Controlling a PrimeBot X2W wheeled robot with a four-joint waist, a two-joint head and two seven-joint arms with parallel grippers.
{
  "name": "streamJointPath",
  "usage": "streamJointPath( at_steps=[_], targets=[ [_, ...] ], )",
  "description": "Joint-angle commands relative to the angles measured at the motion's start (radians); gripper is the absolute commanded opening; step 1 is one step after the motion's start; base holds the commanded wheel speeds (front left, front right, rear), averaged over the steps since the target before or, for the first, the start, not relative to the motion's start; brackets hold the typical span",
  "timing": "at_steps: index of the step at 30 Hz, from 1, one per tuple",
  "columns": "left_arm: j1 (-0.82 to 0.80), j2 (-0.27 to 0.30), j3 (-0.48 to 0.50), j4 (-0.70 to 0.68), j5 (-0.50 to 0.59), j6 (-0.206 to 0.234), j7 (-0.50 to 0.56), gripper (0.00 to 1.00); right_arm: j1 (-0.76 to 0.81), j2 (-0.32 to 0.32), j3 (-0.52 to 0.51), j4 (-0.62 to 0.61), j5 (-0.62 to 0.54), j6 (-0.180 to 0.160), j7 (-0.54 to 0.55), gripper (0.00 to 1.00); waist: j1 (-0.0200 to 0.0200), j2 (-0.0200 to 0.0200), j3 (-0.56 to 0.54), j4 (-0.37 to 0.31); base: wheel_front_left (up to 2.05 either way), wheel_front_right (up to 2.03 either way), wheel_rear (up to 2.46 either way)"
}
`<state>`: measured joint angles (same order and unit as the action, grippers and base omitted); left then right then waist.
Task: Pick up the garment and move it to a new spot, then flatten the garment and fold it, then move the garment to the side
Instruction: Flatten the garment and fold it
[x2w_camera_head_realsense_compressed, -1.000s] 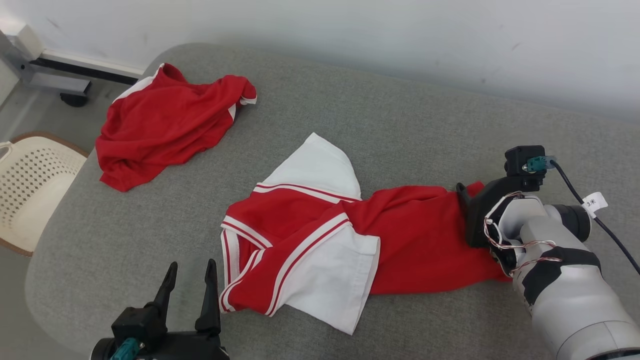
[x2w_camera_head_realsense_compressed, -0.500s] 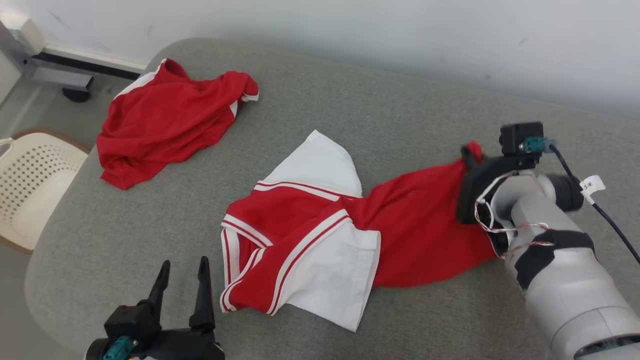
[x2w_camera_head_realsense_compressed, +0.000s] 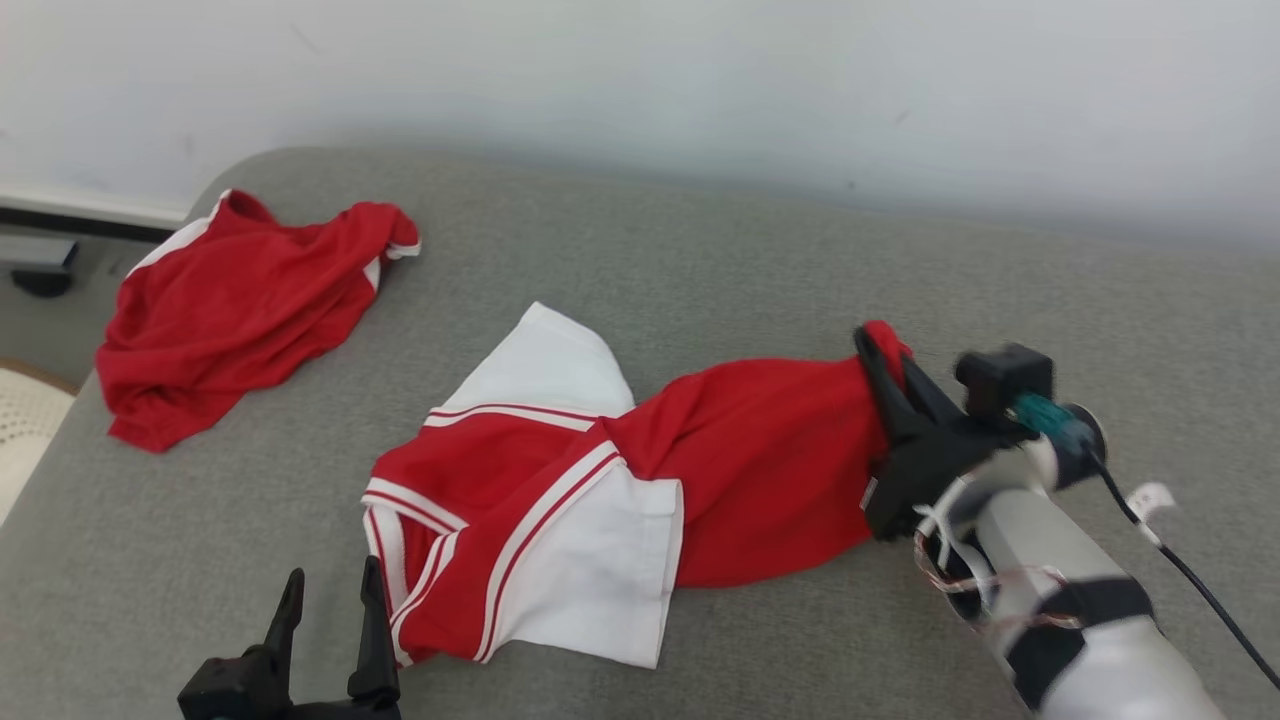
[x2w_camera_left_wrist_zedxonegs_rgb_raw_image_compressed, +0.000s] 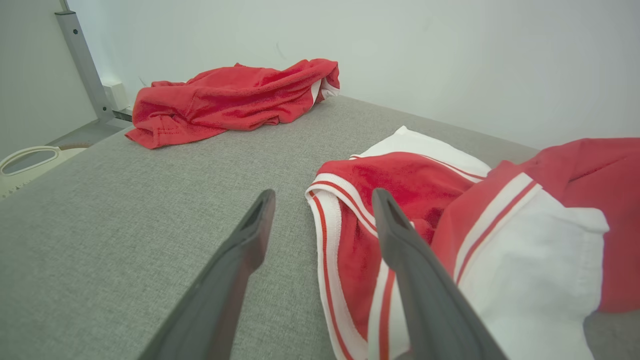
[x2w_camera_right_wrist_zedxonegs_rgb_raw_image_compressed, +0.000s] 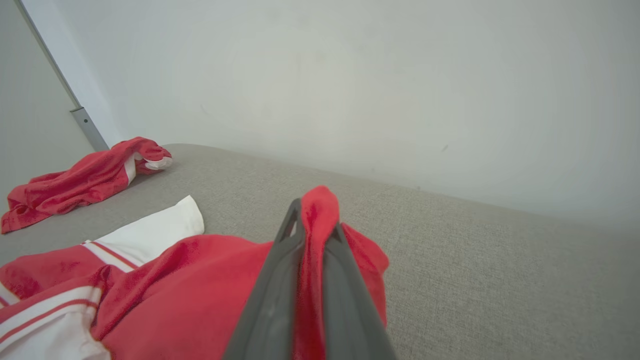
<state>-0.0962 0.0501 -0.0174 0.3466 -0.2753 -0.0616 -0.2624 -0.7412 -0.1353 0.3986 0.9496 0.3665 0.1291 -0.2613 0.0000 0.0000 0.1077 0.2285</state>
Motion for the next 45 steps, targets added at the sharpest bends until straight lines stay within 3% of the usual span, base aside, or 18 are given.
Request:
streamJointPath(
  at_steps=[1, 6, 11, 17, 19, 20, 29, 37, 45],
  targets=[
    [0.016, 0.000, 0.009, -0.006, 0.010, 0.000, -0.002, 1.00, 0.086, -0.044, -0.004, -0.107, 0.024, 0.003, -0.005, 0.00, 0.0000, 0.0000, -0.030, -0.055, 0.00, 0.00, 0.00],
    [0.033, 0.000, 0.023, -0.012, 0.016, -0.001, -0.002, 1.00, 0.314, -0.107, -0.028, -0.390, 0.016, 0.003, -0.004, 0.00, 0.0000, 0.0000, -0.030, -0.096, 0.00, 0.00, 0.00],
    [0.036, 0.000, 0.031, -0.017, 0.015, 0.000, -0.002, 1.00, 0.538, -0.097, -0.055, -0.575, -0.007, 0.003, -0.004, 0.00, 0.0000, 0.0000, -0.027, -0.129, 0.00, 0.00, 0.00],
    [0.041, 0.000, 0.023, 0.000, 0.011, -0.004, -0.002, 1.00, 0.709, -0.057, -0.083, -0.588, -0.052, 0.003, -0.004, 0.00, 0.0000, 0.0000, -0.044, -0.145, 0.00, 0.00, 0.00],
    [0.047, 0.000, 0.020, 0.002, 0.011, -0.001, -0.002, 1.00, 0.728, -0.035, -0.119, -0.598, -0.059, 0.003, -0.004, 0.93, 0.0000, 0.0000, -0.051, -0.150, 0.00, 0.00, 0.00],
    [0.051, 0.000, 0.021, 0.002, 0.012, 0.001, -0.002, 1.00, 0.737, -0.021, -0.135, -0.609, -0.057, 0.003, -0.004, 1.00, 0.0000, 0.0000, -0.054, -0.153, 0.00, 0.00, 0.00],
    [0.064, 0.000, 0.017, 0.010, 0.018, -0.003, -0.002, 1.00, 0.784, 0.039, -0.294, -0.820, -0.063, 0.003, -0.004, 1.00, 0.0000, 0.0000, -0.084, -0.156, 0.00, 0.00, 0.00],
    [0.083, 0.000, -0.005, 0.012, 0.007, -0.007, -0.002, 1.00, 0.816, 0.075, -0.389, -0.834, -0.085, 0.003, -0.004, 1.00, 0.0000, 0.0000, -0.104, -0.143, 0.00, 0.00, 0.00],
    [0.088, 0.000, -0.119, 0.078, -0.010, -0.016, -0.002, 1.00, 0.821, 0.085, -0.389, -0.820, -0.070, 0.003, -0.004, 1.00, 0.0000, 0.0000, -0.093, -0.148, 0.00, 0.00, 0.00]
  ],
)
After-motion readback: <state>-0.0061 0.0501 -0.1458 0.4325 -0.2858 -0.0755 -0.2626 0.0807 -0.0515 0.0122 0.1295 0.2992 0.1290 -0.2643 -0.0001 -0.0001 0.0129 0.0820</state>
